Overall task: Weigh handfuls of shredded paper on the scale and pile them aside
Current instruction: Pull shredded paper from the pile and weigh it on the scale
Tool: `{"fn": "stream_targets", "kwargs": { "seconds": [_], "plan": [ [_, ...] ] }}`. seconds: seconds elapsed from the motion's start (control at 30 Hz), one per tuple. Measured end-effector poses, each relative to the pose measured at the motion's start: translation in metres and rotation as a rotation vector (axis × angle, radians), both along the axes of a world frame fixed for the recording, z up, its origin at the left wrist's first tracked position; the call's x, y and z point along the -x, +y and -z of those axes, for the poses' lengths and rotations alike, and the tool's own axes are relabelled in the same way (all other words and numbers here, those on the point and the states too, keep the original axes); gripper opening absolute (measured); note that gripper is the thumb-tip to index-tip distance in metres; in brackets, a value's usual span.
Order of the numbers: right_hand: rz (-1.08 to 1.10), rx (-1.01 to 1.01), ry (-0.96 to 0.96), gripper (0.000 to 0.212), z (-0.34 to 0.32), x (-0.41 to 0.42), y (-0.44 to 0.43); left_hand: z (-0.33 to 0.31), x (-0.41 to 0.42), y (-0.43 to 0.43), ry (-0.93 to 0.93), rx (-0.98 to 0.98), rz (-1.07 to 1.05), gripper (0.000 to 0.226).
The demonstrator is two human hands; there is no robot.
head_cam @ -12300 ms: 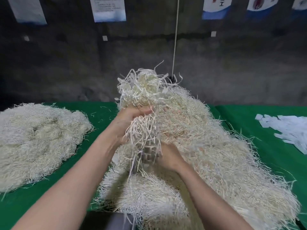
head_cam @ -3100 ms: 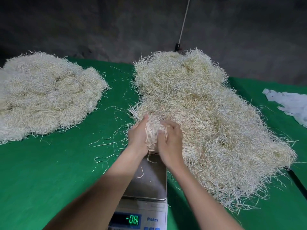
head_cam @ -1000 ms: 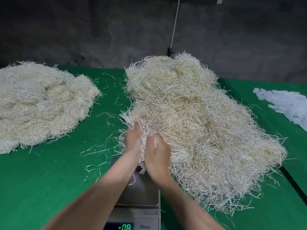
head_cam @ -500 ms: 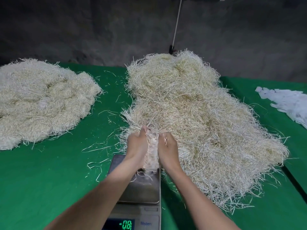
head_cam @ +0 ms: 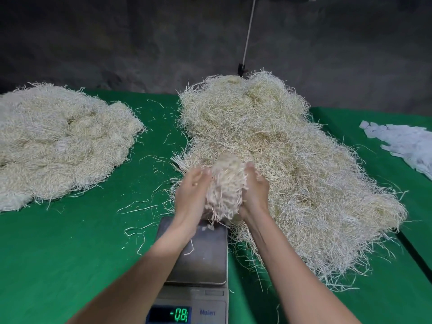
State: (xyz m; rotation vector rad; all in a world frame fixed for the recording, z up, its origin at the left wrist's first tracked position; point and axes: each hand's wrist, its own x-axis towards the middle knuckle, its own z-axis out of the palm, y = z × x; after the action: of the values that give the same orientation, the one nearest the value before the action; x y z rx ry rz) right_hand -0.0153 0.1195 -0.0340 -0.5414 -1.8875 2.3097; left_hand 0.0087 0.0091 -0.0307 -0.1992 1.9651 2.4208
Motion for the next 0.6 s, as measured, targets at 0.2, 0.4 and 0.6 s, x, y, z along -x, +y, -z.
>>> {"fn": "stream_targets", "kwargs": {
  "seconds": [0.2,0.4,0.6],
  "plan": [
    [-0.059,-0.827,0.401,0.025,0.024,-0.043,-0.043,-0.007,0.010,0.005,-0.121,-0.054,-0.191,0.042],
    [-0.065,-0.698,0.363,0.039,0.009,-0.024,-0.016,0.001,-0.008,0.021,-0.301,-0.030,-0.174,0.038],
    [-0.133,-0.694,0.262,0.042,0.018,-0.033,-0.033,-0.006,-0.004,0.011,-0.318,0.004,-0.145,0.036]
  ]
}}
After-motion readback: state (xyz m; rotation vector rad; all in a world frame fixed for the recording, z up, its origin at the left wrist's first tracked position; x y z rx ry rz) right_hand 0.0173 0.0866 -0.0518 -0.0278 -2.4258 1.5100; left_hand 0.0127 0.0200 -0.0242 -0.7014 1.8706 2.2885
